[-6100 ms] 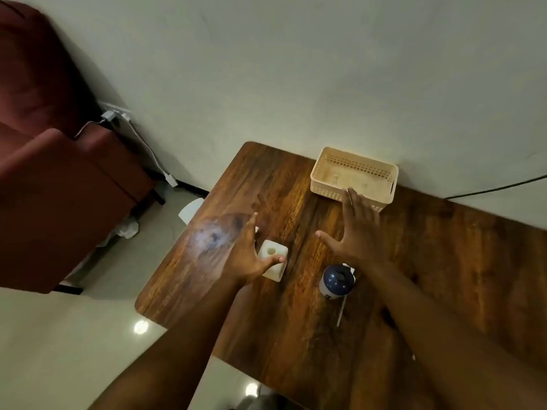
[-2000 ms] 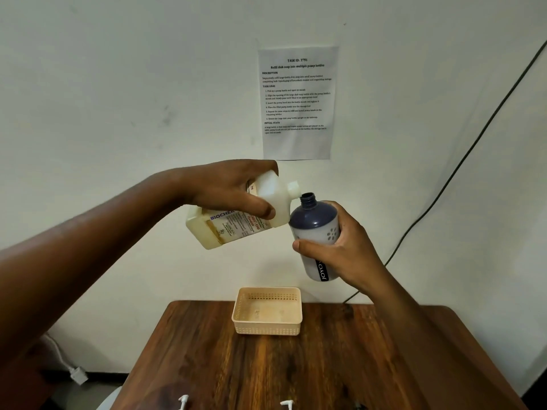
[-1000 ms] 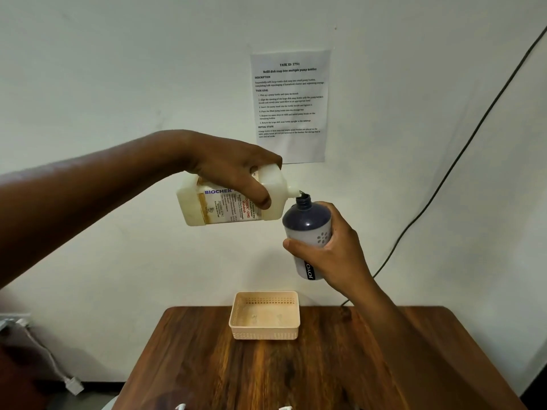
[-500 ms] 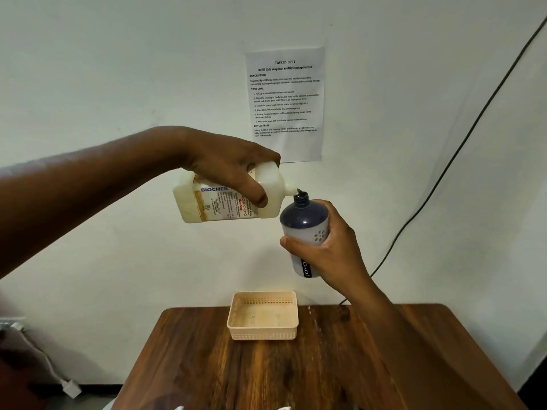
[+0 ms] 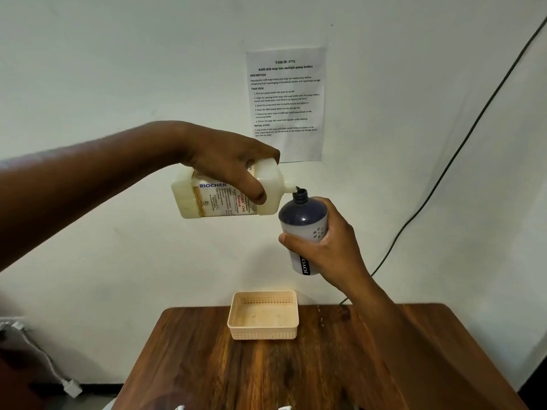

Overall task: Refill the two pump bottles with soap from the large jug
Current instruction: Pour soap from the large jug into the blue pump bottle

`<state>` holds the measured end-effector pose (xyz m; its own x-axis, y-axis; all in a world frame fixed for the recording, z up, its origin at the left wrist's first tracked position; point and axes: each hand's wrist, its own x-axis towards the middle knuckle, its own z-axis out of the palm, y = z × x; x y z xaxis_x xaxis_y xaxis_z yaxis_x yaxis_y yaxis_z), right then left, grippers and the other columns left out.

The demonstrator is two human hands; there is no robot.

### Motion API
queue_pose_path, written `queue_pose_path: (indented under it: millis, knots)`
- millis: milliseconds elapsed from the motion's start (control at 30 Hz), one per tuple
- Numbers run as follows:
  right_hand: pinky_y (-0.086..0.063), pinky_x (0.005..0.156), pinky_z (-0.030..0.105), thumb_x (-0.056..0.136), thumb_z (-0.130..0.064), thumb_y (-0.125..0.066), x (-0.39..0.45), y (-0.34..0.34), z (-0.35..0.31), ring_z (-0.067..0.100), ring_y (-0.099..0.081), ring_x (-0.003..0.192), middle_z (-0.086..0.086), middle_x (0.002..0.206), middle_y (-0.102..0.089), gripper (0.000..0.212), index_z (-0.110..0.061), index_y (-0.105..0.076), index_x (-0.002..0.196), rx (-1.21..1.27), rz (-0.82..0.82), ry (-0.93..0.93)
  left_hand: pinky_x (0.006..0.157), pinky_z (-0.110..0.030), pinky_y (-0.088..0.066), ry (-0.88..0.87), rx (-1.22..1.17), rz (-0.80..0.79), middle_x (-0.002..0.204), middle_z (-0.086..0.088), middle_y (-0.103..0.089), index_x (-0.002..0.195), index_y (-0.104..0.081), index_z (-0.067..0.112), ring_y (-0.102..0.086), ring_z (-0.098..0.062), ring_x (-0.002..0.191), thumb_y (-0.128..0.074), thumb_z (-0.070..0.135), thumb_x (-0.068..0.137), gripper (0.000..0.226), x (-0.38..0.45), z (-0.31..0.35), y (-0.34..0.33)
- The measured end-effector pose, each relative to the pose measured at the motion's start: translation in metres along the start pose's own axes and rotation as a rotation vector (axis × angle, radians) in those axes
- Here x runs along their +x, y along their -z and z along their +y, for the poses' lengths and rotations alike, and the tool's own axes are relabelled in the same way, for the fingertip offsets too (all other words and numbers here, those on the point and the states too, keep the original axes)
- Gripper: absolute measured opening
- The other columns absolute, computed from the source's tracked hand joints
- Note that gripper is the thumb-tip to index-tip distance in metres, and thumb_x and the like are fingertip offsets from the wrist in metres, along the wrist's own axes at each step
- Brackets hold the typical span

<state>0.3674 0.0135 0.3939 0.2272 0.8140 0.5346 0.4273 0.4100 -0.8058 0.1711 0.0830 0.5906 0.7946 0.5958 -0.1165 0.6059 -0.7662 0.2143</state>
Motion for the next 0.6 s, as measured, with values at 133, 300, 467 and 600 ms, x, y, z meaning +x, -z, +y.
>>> queue_pose_path:
  millis: [133, 300, 467, 600]
  knots:
    - [-0.045, 0.066, 0.000, 0.073, -0.043, -0.087, 0.0001, -0.0004, -0.0011, -0.014, -0.052, 0.102, -0.032, 0.110, -0.052, 0.069, -0.043, -0.043, 0.126, 0.013, -0.003, 0.009, 0.060, -0.020, -0.056, 0.002, 0.017, 0.016, 0.089, 0.013, -0.071, 0.103, -0.058, 0.035, -0.074, -0.006, 0.080, -0.083, 0.045, 0.083, 0.033, 0.0010, -0.0026, 0.0008]
    - [-0.044, 0.065, 0.000, 0.073, -0.045, -0.086, 0.0002, -0.0006, -0.0020, -0.014, -0.052, 0.102, -0.031, 0.111, -0.052, 0.069, -0.043, -0.042, 0.127, -0.001, -0.003, 0.005, 0.058, -0.017, -0.055, 0.007, 0.012, 0.022, 0.086, 0.021, -0.070, 0.103, -0.057, 0.036, -0.074, -0.003, 0.079, -0.081, 0.039, 0.087, 0.029, -0.0002, -0.0017, 0.0022]
    - [-0.046, 0.068, 0.003, 0.073, -0.046, -0.085, 0.0010, -0.0009, -0.0021, -0.005, -0.056, 0.102, -0.032, 0.111, -0.052, 0.070, -0.043, -0.042, 0.128, -0.012, -0.001, 0.003, 0.058, -0.017, -0.055, 0.005, 0.004, 0.020, 0.087, 0.017, -0.070, 0.102, -0.057, 0.038, -0.074, -0.004, 0.081, -0.082, 0.045, 0.082, 0.033, -0.0014, 0.0013, 0.0023]
    - [-0.045, 0.067, 0.001, 0.073, -0.045, -0.086, 0.0005, -0.0012, -0.0023, -0.013, -0.052, 0.103, -0.031, 0.111, -0.053, 0.069, -0.042, -0.043, 0.127, -0.004, -0.004, 0.000, 0.058, -0.017, -0.055, 0.007, 0.018, 0.015, 0.086, 0.018, -0.069, 0.102, -0.057, 0.038, -0.074, -0.004, 0.080, -0.083, 0.043, 0.084, 0.032, -0.0012, 0.0009, 0.0031]
